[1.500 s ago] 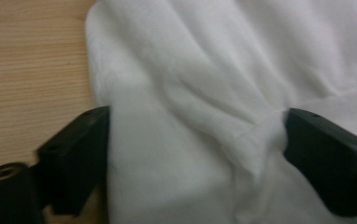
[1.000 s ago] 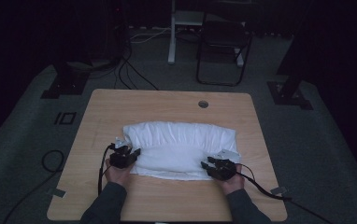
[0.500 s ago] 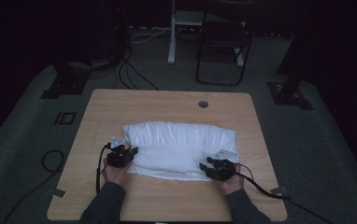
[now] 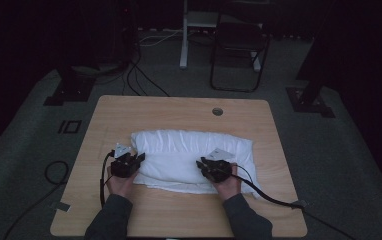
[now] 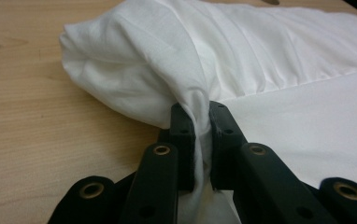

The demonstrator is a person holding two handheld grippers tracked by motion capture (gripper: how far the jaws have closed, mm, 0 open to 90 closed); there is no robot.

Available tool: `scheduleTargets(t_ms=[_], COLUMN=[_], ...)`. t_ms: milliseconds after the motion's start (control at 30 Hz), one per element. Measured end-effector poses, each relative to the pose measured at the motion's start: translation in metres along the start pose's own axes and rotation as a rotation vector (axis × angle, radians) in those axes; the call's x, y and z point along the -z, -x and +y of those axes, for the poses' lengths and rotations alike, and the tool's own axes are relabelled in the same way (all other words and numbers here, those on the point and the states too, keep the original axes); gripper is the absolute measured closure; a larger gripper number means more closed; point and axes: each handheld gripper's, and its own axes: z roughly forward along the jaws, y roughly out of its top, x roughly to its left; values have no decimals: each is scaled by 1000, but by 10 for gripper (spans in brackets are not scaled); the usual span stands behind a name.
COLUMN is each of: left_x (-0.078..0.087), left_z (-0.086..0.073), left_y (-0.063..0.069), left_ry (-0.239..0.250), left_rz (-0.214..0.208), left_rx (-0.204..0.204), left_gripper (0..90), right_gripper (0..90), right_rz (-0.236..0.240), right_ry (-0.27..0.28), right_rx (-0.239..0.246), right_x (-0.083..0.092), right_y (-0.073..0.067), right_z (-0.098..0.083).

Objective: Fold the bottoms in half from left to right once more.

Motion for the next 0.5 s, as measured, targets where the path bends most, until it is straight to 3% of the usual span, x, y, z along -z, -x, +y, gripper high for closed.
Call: scheduleTargets(t_ms=[100,133,167,267,500], left_x=[3,8,11,17,28], left_z=[3,7,10,18,38], left_y=[2,1,2,9,16], left_ry=[9,31,40,63,129], left_rz=[-10,-39,-42,-47,-78], left_rx=[-13,15,16,-13,-31], left_gripper=[833,833,833,834,834], right_gripper=[761,769,776,782,801], right_rz=[-4,3,7,31,36], right_ry=[-46,-60,-61,-76,-51], right_rx=[-6,-17,-25,-41,-41], right_x=[-13,-17,-21,-22,-30], right_y=[-3,-4,-5,-4,-18], right_z=[-4,-7,-10,-9,-9])
